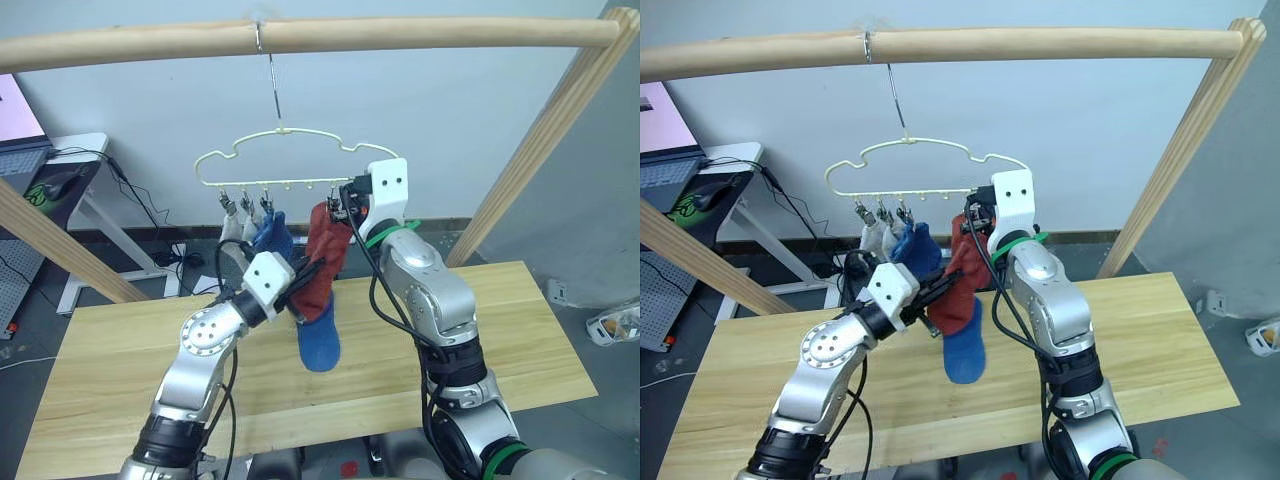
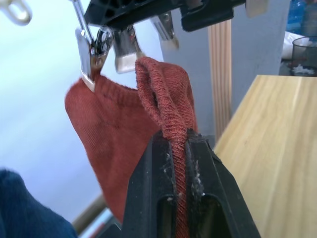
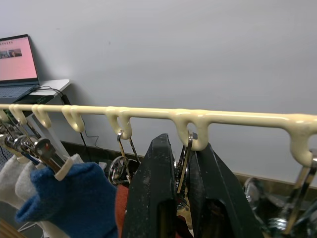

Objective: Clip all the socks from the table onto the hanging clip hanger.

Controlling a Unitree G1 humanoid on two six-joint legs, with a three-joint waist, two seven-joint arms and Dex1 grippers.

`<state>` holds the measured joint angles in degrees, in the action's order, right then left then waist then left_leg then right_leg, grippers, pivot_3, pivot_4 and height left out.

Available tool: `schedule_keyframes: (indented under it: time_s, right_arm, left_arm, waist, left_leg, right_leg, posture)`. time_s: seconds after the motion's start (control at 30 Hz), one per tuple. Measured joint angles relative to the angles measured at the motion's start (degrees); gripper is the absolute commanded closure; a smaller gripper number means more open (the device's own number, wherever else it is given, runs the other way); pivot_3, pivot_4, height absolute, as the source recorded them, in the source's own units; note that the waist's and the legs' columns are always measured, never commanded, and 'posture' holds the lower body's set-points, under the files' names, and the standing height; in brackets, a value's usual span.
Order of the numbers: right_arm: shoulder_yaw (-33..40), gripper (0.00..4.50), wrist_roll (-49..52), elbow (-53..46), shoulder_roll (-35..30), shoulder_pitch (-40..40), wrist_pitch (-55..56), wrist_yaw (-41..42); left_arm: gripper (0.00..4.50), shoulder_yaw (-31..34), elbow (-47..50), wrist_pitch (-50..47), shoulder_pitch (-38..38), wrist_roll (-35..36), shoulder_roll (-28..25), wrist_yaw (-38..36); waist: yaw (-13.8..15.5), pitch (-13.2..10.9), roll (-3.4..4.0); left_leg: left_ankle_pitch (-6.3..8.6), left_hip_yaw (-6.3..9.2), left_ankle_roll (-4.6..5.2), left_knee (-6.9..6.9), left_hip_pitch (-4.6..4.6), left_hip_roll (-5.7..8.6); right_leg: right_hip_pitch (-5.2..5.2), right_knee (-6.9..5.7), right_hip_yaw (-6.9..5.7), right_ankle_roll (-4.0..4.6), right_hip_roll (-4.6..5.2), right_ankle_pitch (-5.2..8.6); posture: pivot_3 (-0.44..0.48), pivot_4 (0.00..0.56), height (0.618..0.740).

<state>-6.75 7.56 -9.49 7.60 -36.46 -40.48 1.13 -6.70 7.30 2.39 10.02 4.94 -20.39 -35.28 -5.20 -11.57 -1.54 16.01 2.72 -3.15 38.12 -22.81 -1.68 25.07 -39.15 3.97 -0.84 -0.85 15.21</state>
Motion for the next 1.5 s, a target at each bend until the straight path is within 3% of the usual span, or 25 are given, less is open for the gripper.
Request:
schedule_keyframes:
  time_s: [0.37,1.5]
  right_arm:
    - [0.02,4.5,0.56,-1.67,0.03,-0.02,-2.6,-0.06]
    - [-0.87,4.5,0.88,-2.65,0.03,0.12,-3.85,-0.03]
  left_arm:
    - [4.46,-2.04,-11.21,5.41,6.72,-5.93,2.79,4.06]
    - [4.46,-2.75,-16.4,7.38,11.11,-8.06,2.82,4.61]
  waist:
    - [-0.04,0.0,0.0]
    - [-0.04,0.0,0.0]
  left_leg:
    - [0.0,-0.01,0.0,-0.13,-0.09,-0.05]
    - [0.0,0.01,0.01,-0.11,-0.08,-0.04]
  right_leg:
    - [0.09,0.11,-0.03,0.0,0.09,0.0]
    - [0.09,0.05,-0.12,0.0,0.09,-0.01]
  posture:
    - [-0.104,0.193,0.74]
    - [-0.102,0.196,0.74]
